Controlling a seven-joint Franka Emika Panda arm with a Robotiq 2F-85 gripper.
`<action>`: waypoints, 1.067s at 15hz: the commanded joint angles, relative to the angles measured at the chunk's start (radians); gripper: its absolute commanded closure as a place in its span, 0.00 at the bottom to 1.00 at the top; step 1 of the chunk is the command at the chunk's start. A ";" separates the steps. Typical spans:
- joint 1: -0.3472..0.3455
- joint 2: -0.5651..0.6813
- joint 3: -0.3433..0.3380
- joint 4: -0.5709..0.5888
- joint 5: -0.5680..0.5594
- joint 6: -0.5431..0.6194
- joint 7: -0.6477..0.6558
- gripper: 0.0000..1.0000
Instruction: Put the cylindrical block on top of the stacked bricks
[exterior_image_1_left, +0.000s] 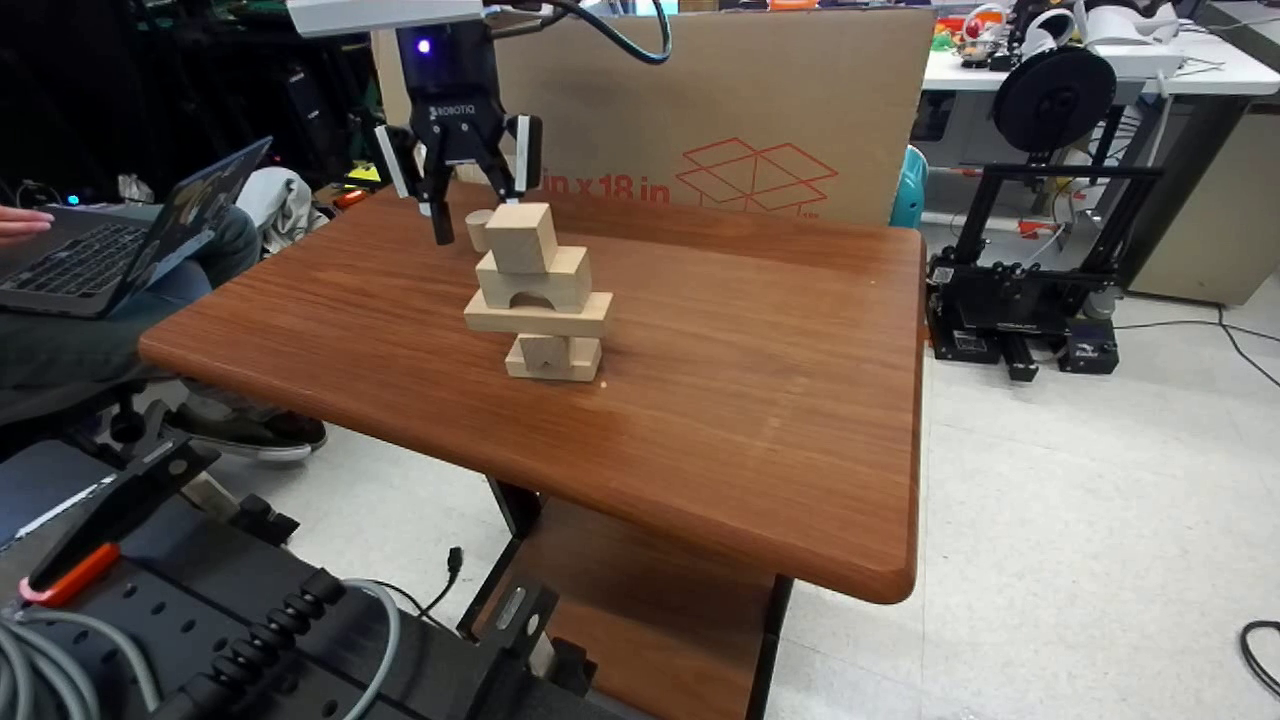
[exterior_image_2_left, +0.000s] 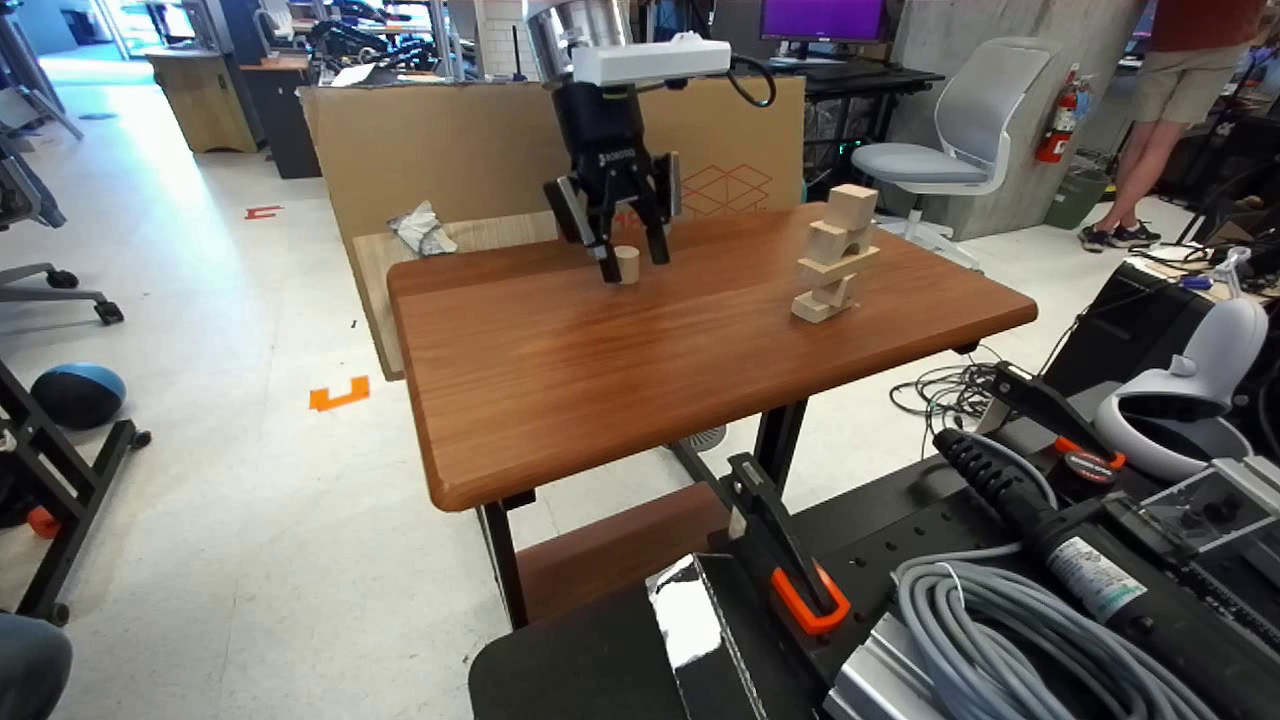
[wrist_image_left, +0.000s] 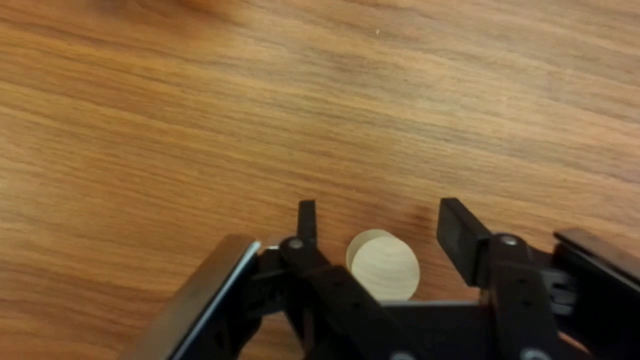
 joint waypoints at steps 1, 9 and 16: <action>0.016 -0.003 -0.008 0.019 -0.003 -0.012 -0.026 0.66; 0.025 -0.100 -0.024 -0.046 -0.019 0.016 0.000 0.92; -0.019 -0.341 -0.039 -0.207 0.042 0.020 0.098 0.92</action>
